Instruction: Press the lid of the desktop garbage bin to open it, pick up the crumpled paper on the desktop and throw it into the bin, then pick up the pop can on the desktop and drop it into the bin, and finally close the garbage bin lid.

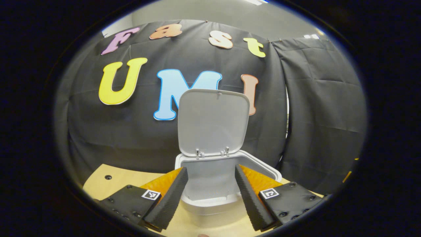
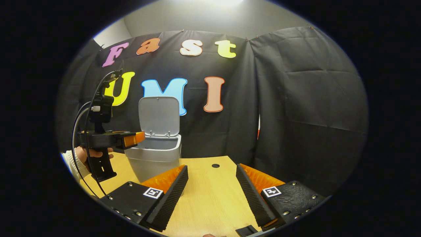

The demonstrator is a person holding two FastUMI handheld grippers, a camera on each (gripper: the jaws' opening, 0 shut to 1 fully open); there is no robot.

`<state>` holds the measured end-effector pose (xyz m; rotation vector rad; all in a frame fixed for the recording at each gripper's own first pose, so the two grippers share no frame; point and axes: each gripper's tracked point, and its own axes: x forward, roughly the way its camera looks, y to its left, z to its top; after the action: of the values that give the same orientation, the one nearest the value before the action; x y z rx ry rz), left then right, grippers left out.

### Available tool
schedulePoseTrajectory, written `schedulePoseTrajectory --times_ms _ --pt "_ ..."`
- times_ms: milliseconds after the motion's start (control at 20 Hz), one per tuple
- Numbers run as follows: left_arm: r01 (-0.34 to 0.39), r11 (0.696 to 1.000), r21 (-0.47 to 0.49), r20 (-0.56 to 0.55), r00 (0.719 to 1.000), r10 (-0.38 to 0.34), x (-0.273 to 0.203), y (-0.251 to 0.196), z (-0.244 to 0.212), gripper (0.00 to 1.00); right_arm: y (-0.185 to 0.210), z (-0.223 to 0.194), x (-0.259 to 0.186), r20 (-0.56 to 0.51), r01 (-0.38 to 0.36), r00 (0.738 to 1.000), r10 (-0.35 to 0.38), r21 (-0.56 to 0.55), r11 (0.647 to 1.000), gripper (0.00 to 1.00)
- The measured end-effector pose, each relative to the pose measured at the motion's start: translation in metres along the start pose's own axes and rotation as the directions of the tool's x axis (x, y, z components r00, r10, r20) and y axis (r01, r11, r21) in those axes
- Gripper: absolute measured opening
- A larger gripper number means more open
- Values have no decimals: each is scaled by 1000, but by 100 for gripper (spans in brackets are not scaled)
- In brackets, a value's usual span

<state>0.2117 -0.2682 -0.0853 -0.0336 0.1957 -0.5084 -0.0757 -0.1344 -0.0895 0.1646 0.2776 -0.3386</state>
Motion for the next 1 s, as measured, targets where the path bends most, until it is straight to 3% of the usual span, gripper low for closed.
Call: schedulePoseTrajectory --times_ms 250,550,1000 --pt "-12 1000 7 33 999 12 -33 14 11 94 43 1 -1 7 -104 995 104 6 995 94" --pt "-75 997 -17 43 996 76 -84 57 15 94 107 -14 -5 -5 -257 966 257 38 966 94" --pt "-225 974 -19 64 972 226 -165 135 16 94 190 -70 -13 -119 -460 875 469 97 883 95"
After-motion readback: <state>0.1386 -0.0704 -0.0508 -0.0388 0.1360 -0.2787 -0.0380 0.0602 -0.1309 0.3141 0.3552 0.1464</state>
